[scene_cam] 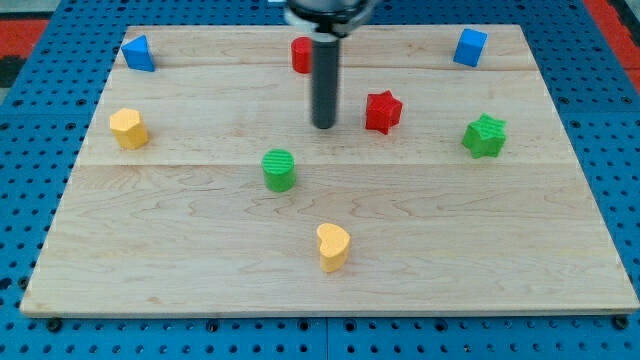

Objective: Move the green circle to the bottom left corner of the board

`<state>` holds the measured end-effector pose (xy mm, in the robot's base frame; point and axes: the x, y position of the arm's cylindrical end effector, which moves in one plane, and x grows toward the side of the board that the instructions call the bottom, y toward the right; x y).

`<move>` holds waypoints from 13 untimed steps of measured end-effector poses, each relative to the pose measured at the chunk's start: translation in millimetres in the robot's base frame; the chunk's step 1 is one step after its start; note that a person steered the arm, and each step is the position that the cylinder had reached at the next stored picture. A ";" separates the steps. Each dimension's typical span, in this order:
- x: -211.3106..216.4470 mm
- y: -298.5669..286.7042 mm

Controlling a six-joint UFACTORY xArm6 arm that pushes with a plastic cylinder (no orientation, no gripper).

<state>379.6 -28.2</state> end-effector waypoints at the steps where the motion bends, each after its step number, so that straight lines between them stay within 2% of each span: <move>1: 7.7 -60.3; 2: 64.1 -60.5; 3: 100.3 -1.3; 4: 107.4 3.0; 5: 81.9 13.5; 6: 90.8 70.4; 7: 127.8 95.5; 8: 130.1 50.8; 9: 145.9 135.0; 10: 180.3 99.7; 11: 147.8 11.2; 12: 93.5 -91.6; 13: 82.2 -61.3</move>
<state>461.8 -89.5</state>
